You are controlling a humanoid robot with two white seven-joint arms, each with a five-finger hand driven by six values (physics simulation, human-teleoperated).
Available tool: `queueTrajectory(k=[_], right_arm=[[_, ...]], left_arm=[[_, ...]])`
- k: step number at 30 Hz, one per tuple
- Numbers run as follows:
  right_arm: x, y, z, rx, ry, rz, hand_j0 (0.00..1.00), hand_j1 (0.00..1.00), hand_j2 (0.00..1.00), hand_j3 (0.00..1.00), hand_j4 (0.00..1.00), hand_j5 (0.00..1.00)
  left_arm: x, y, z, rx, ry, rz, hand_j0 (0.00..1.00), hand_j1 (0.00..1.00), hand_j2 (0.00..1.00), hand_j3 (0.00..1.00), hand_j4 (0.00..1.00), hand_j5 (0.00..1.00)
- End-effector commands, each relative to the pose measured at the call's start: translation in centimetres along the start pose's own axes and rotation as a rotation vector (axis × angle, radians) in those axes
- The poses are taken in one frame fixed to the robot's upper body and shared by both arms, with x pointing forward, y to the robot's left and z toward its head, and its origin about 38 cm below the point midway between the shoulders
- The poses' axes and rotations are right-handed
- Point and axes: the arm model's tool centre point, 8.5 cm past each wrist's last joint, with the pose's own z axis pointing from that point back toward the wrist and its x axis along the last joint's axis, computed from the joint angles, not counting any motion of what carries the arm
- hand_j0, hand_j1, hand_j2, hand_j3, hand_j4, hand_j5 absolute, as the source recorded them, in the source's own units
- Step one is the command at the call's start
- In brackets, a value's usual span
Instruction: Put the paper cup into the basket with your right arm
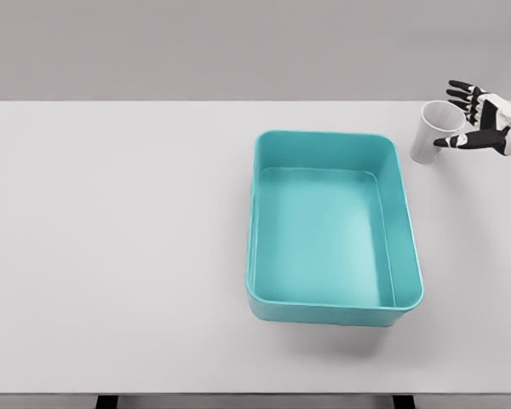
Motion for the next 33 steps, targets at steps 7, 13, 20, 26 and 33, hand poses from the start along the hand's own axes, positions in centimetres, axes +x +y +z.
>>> queueTrajectory(k=[7,13,20,26,33], right_arm=[[0.0,0.8,-0.5,0.011,-0.007,-0.01,1.0,1.0,1.0,1.0,1.0,1.0],[0.1,1.0,-0.7,0.016,-0.014,-0.008,1.0,1.0,1.0,1.0,1.0,1.0],[0.2,1.3,-0.9,0.021,-0.019,-0.011,0.99,0.99,0.99,0.99,0.99,0.99],[0.1,1.3,-0.9,0.021,-0.016,-0.011,0.85,0.85,0.85,0.85,0.85,0.85],[0.3,1.1,-0.7,0.018,-0.017,0.0,0.82,0.82,0.82,0.82,0.82,0.82]], left_arm=[[0.0,0.0,0.0,0.0,0.001,0.0,1.0,1.0,1.0,1.0,1.0,1.0],[0.0,0.0,0.0,0.0,-0.001,0.0,1.0,1.0,1.0,1.0,1.0,1.0],[0.0,0.0,0.0,0.0,0.001,0.0,1.0,1.0,1.0,1.0,1.0,1.0],[0.0,0.0,0.0,0.0,0.001,0.0,1.0,1.0,1.0,1.0,1.0,1.0],[0.0,0.0,0.0,0.0,-0.001,0.0,1.0,1.0,1.0,1.0,1.0,1.0]])
